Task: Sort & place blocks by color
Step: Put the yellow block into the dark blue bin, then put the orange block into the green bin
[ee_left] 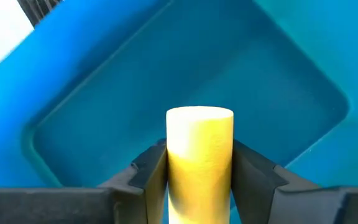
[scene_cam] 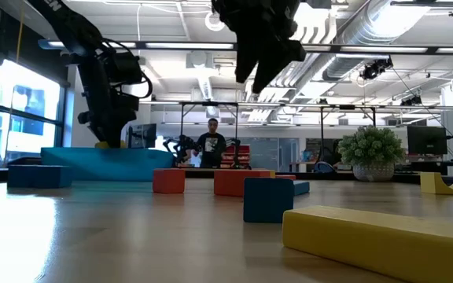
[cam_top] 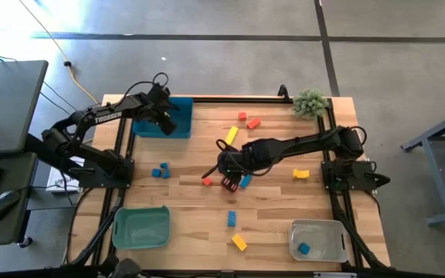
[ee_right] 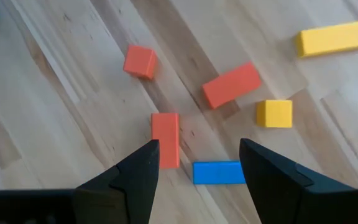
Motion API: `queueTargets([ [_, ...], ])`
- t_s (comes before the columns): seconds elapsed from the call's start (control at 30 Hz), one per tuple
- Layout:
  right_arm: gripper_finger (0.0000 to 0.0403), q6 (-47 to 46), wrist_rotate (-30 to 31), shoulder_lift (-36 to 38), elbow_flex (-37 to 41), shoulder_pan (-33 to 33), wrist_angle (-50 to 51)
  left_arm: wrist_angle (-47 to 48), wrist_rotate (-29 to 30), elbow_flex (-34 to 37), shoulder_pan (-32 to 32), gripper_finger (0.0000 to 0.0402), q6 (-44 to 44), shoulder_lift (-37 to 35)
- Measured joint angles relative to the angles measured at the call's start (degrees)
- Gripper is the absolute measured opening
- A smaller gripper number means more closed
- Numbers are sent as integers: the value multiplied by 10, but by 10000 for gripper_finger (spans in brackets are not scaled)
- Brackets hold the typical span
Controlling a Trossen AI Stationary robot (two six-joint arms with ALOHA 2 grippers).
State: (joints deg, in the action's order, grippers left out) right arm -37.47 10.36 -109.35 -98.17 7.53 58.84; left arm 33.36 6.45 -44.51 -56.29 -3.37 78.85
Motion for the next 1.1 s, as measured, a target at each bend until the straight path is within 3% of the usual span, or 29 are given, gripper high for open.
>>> queueTargets([
  [0.5, 236, -36, -35, -55, 0, 15, -5, 9, -7, 0, 0, 202, 2, 11],
  [0.8, 236, -41, -49, -104, 0, 42, -19, 19, -19, 0, 1, 202, 2, -18],
  [1.1, 236, -32, -38, -128, 0, 45, -29, 48, -49, 0, 1, 203, 20, -97],
])
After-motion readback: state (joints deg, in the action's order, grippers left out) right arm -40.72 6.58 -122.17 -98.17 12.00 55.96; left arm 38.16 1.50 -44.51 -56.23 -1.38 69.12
